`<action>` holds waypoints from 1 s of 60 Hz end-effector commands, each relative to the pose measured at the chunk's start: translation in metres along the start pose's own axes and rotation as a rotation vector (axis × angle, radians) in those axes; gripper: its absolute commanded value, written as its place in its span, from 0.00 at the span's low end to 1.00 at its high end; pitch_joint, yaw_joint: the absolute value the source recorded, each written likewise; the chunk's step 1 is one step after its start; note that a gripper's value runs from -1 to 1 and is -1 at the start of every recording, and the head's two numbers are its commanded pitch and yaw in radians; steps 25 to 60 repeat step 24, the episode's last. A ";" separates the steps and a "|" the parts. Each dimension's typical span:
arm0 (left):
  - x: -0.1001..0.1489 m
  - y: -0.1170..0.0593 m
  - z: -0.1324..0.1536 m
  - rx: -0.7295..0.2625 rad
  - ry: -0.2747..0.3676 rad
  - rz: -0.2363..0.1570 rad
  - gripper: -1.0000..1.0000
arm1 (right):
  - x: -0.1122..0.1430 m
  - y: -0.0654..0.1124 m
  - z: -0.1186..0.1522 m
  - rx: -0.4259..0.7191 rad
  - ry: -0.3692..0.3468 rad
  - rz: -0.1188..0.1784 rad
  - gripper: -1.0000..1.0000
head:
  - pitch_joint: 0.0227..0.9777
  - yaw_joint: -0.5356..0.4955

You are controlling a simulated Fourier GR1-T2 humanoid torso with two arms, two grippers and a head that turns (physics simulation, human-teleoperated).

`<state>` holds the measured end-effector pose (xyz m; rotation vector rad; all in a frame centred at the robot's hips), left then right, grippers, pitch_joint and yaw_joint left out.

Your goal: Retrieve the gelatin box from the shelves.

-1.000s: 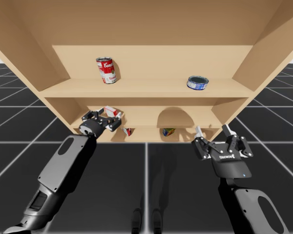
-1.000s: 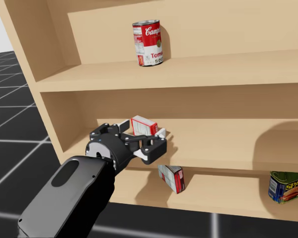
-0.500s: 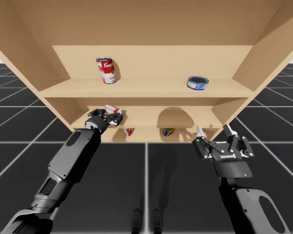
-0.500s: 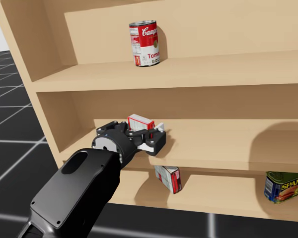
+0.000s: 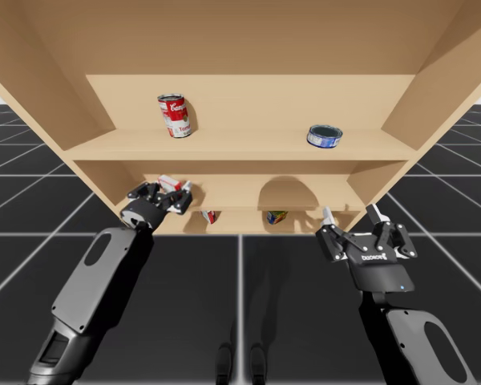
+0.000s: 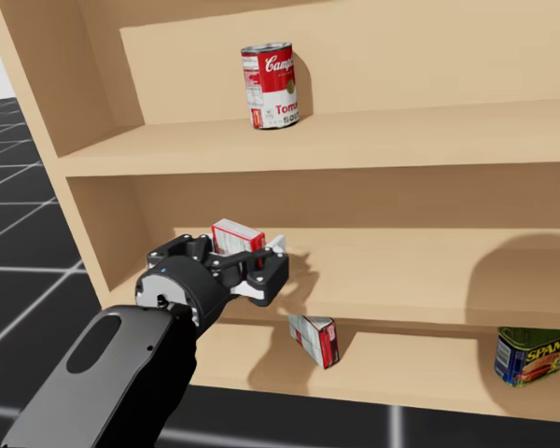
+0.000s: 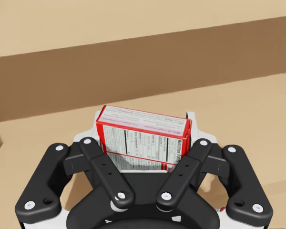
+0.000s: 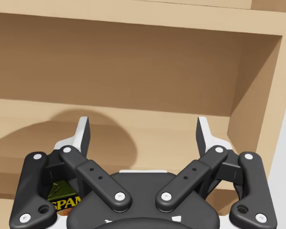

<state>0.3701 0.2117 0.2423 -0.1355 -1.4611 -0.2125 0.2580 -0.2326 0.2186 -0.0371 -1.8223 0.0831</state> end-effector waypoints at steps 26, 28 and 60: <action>0.012 0.007 0.082 -0.079 -0.063 -0.067 0.99 | -0.001 0.001 0.000 -0.004 0.008 0.012 0.00 | 0.50 0.77; 0.012 0.007 0.082 -0.079 -0.063 -0.067 0.99 | -0.001 0.001 0.000 -0.004 0.008 0.012 0.00 | 0.50 0.77; 0.012 0.007 0.082 -0.079 -0.063 -0.067 0.99 | -0.001 0.001 0.000 -0.004 0.008 0.012 0.00 | 0.50 0.77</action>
